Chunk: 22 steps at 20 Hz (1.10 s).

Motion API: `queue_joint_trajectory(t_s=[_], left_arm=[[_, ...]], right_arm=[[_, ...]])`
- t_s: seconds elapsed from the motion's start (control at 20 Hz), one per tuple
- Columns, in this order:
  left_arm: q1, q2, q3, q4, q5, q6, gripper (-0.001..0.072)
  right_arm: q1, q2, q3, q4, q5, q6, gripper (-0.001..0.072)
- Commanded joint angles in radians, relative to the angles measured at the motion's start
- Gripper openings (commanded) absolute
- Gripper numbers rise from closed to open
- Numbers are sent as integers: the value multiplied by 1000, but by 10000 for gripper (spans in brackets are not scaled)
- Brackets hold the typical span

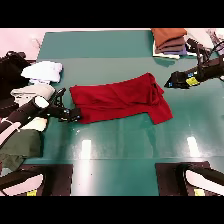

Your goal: Fold the shirts.

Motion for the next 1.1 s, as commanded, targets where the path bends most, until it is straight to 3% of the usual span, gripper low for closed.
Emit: queue_joint_trajectory(t_s=[0.0, 0.1, 0.3, 0.35, 0.4, 0.45, 0.55, 0.85, 1.05], left_arm=[[23, 5, 72, 43, -76, -6, 26], [88, 37, 152, 108, -156, -3, 26], [248, 153, 201, 161, -209, -3, 26], [270, 166, 201, 164, -222, -3, 26], [281, 169, 201, 165, -234, -4, 27], [282, 169, 200, 166, -239, -3, 26], [282, 169, 200, 160, -238, -4, 26], [282, 169, 200, 161, -249, -4, 27], [282, 169, 200, 160, -249, -5, 26]], right_arm=[[-33, 2, -5, -11, 53, -10, 280], [-83, 19, -52, -16, 76, -18, 189], [-210, 94, -310, -6, -14, -45, 193], [-234, 95, -365, 23, -35, -72, 211], [-255, 82, -419, 68, -52, -107, 347], [-260, 58, -453, 113, -62, -130, 385], [-235, -8, -503, 185, -106, -168, 385], [-63, -228, -412, 275, -302, -191, 385], [2, -333, -273, 272, -329, -190, 382]])
